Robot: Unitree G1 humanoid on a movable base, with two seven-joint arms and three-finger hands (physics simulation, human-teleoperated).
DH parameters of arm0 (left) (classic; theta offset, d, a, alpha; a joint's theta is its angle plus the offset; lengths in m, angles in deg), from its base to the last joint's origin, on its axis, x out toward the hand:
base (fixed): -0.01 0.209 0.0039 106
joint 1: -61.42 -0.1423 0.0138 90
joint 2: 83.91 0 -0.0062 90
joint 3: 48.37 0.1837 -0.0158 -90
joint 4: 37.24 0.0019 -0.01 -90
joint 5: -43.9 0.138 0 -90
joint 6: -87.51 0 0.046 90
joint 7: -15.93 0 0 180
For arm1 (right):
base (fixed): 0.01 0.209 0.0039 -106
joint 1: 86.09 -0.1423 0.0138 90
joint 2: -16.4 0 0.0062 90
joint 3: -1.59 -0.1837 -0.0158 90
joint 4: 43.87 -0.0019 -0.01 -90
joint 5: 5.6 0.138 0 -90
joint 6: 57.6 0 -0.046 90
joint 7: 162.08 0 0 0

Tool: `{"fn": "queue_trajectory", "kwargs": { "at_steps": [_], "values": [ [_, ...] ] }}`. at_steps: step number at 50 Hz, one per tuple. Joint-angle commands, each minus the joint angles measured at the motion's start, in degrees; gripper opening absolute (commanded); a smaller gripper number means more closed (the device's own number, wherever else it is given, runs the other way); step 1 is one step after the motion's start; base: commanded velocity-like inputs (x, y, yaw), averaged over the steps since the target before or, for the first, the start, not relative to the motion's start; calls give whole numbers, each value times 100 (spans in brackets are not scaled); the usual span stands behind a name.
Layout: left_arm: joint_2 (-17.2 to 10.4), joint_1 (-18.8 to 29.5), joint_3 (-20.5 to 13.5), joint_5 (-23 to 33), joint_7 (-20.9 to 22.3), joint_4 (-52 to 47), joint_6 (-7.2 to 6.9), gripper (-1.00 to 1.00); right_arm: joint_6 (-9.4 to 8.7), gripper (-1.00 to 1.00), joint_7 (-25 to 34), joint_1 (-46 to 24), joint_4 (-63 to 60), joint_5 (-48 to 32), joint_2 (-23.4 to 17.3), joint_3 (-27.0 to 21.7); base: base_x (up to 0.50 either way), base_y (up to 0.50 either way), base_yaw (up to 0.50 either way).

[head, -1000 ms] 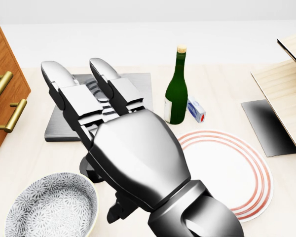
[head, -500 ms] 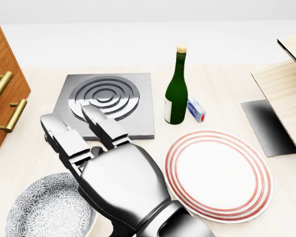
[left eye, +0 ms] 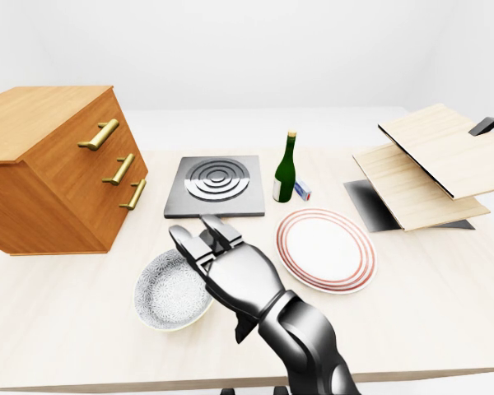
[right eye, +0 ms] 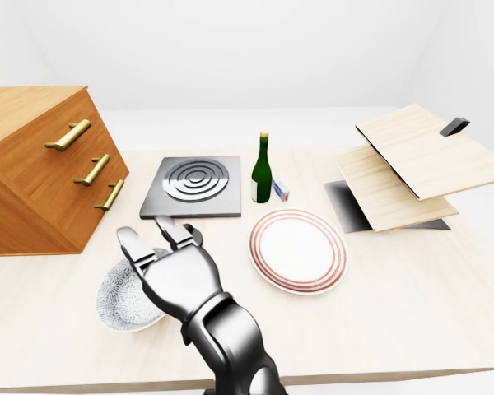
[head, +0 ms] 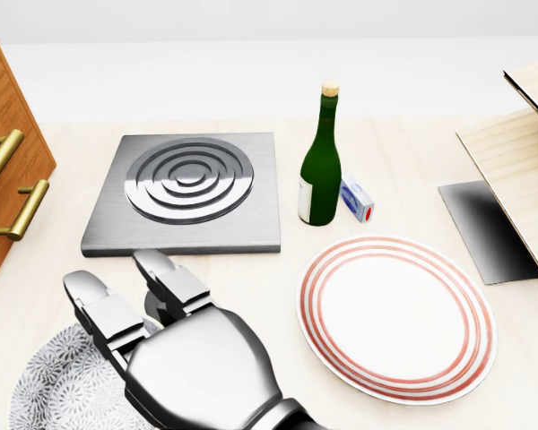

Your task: Pick up the akita bowl and put it on the plate.

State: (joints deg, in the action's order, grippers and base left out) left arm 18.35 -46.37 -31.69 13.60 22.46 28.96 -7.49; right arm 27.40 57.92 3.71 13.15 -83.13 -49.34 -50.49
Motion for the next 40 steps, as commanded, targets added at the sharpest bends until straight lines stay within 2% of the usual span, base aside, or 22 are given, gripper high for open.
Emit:
{"fn": "queue_trajectory", "kwargs": {
  "at_steps": [1, 28, 40],
  "values": [
    [0, 2, 1, 11, 22, -1, 0, 100, 0, 100, 0, 133, 168, -108, -82, 198, 0, 0, 0],
    [-1, 1, 2, 12, 33, -2, 0, 100, 180, 100, 0, 138, 646, -159, -141, 151, 0, 0, 0],
    [-1, 2, 1, 9, 41, -3, 0, 100, 49, 100, 0, 25, 686, -454, 178, 456, 0, 0, 0]
  ]
}}
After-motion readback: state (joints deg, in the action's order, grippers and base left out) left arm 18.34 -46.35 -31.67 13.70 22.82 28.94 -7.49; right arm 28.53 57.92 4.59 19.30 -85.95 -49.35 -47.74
